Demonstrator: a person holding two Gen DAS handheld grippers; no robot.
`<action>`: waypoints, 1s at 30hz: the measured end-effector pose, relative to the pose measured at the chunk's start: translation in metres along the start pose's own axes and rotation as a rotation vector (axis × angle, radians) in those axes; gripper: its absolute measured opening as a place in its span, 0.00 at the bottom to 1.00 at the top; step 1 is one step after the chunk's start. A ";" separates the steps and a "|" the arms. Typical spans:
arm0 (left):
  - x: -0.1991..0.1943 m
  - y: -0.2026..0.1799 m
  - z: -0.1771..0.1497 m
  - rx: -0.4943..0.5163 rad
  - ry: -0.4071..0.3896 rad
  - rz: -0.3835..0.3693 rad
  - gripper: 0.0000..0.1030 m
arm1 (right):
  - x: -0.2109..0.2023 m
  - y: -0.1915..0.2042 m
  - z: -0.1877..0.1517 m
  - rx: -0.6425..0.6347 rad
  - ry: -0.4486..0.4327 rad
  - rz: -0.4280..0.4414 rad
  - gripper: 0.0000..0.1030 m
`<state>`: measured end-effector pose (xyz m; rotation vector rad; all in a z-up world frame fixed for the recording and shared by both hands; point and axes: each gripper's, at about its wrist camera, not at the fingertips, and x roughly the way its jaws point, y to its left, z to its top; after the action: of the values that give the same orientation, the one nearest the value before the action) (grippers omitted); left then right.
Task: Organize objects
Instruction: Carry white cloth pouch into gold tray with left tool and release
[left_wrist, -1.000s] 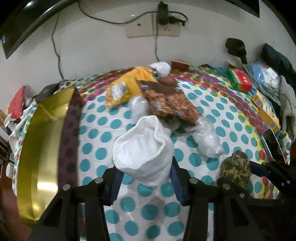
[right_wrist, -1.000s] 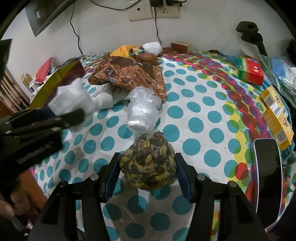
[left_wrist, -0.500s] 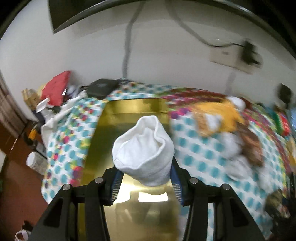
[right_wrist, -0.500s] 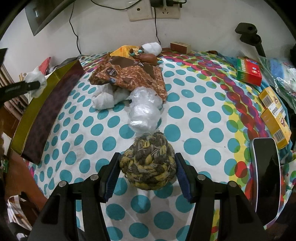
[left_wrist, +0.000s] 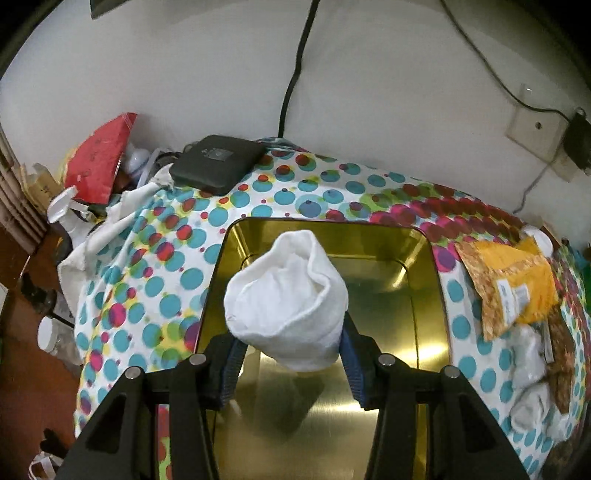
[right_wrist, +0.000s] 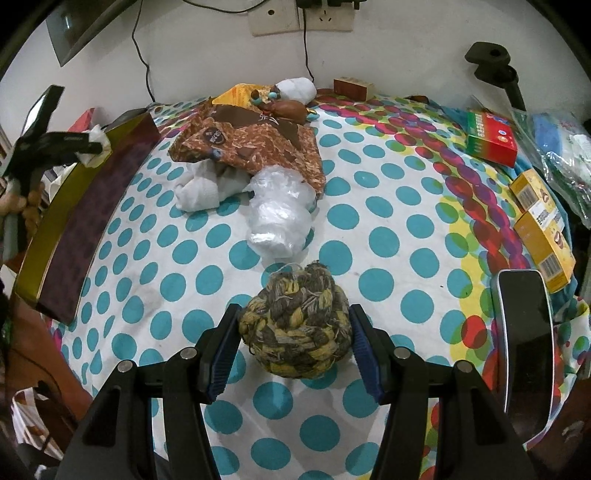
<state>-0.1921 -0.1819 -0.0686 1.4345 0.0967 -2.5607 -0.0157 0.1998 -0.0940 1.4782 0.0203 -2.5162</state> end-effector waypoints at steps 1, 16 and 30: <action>0.005 0.001 0.003 -0.006 0.011 -0.002 0.47 | 0.000 0.000 0.000 -0.002 0.000 -0.002 0.53; 0.035 0.003 0.015 -0.002 0.059 0.038 0.52 | 0.007 0.006 0.006 -0.013 0.009 -0.012 0.53; 0.028 0.001 0.016 0.012 0.087 0.001 0.58 | 0.007 0.007 0.007 -0.005 0.012 -0.006 0.53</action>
<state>-0.2195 -0.1898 -0.0843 1.5497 0.0945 -2.5023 -0.0240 0.1906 -0.0959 1.4931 0.0332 -2.5105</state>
